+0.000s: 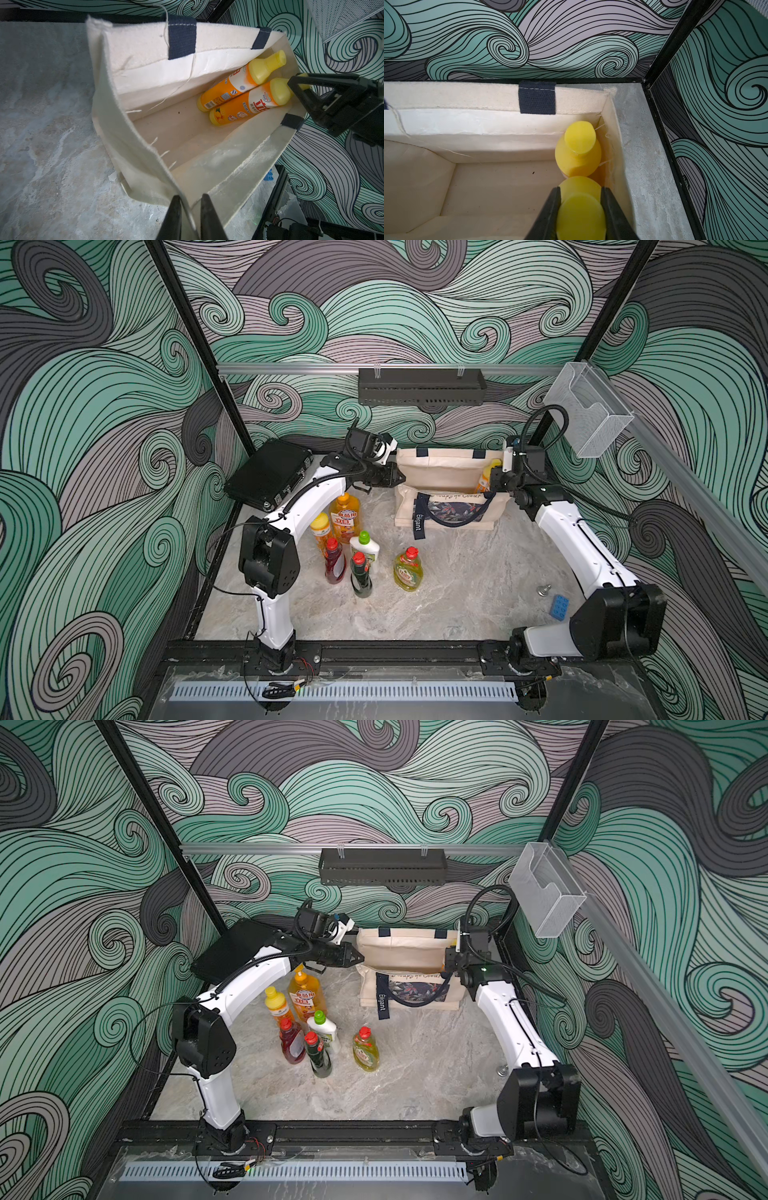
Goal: Pack dish soap into the shopping bag
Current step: Place the bottle of dish soap in the shopping bag.
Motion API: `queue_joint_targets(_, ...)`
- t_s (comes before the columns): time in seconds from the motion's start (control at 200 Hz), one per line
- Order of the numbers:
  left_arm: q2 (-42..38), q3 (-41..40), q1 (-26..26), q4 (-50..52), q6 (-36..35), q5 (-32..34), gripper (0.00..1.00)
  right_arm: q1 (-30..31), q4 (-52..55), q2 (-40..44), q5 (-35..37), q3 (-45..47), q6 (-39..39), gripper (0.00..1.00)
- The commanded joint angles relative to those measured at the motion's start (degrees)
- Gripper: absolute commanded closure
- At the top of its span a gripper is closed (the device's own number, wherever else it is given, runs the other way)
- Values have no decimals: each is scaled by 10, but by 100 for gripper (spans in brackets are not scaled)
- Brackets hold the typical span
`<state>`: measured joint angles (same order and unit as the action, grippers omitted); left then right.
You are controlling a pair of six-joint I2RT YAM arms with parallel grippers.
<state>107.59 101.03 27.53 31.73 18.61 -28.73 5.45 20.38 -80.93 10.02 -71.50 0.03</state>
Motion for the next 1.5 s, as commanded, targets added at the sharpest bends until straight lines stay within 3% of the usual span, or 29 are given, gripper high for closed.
queue_joint_targets(0.0,-24,9,5,3,-2,-9,83,-8,-41,1,20,-2,-6,100)
queue_joint_targets(0.48,-18,5,5,0,-2,-6,84,-9,-35,-4,31,24,0,100)
queue_joint_targets(0.675,-16,5,5,0,-3,-7,84,-9,-35,-3,33,21,0,77)
queue_joint_targets(0.981,-20,7,5,3,-5,-7,84,-9,-23,-10,42,3,-3,74)
queue_joint_targets(1.191,-20,7,5,3,-7,-6,84,-13,-12,-12,45,-8,-1,48)
queue_joint_targets(1.496,-24,8,5,4,-8,-7,84,-13,-2,-11,37,-25,2,48)
